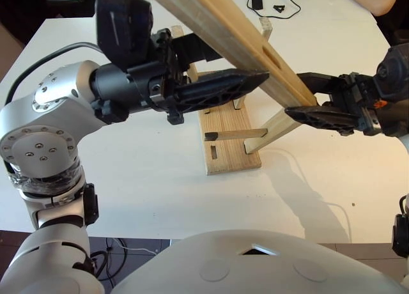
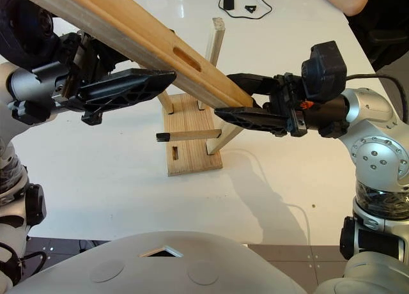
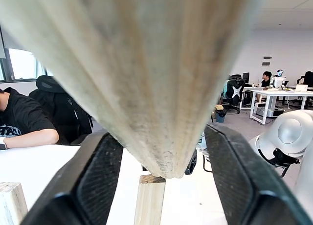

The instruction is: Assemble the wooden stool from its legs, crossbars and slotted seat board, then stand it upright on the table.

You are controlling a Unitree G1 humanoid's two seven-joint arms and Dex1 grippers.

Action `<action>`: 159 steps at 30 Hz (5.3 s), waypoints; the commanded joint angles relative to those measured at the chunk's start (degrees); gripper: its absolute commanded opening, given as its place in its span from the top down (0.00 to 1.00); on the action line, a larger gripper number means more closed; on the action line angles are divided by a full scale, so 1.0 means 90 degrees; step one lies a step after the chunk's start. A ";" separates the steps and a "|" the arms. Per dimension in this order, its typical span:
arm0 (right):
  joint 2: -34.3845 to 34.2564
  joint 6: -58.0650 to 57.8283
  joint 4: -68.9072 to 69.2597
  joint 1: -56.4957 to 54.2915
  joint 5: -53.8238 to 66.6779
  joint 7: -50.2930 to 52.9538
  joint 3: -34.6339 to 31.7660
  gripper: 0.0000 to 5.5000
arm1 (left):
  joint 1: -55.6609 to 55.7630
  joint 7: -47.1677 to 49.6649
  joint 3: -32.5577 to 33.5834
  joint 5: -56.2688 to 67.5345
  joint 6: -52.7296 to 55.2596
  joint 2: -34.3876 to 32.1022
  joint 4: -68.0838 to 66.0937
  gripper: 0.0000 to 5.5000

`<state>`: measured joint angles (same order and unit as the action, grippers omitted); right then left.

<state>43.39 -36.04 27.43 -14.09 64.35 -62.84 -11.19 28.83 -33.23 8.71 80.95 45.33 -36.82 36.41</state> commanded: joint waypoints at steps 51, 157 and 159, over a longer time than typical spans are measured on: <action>-0.0204 0.0181 -0.1227 0.0360 -0.1238 0.0294 -0.0268 0.38 | -0.3739 -0.3894 0.1474 -0.4022 -0.2185 -0.1842 -0.0926 0.63; -0.2215 0.0041 0.1600 -0.0208 -0.2961 0.5371 0.2083 0.38 | -0.1813 -0.1665 -0.2503 -0.5711 -0.0165 -0.0904 -0.0687 0.63; -0.2198 0.0045 0.1587 -0.0045 -0.3258 0.5352 0.2374 0.38 | -0.1807 -0.1654 -0.2495 -0.5680 -0.0128 -0.0904 -0.0645 0.63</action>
<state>23.12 -34.89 42.03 -16.02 37.93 -14.81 7.51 14.52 -48.60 -12.37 30.06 40.00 -44.51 31.98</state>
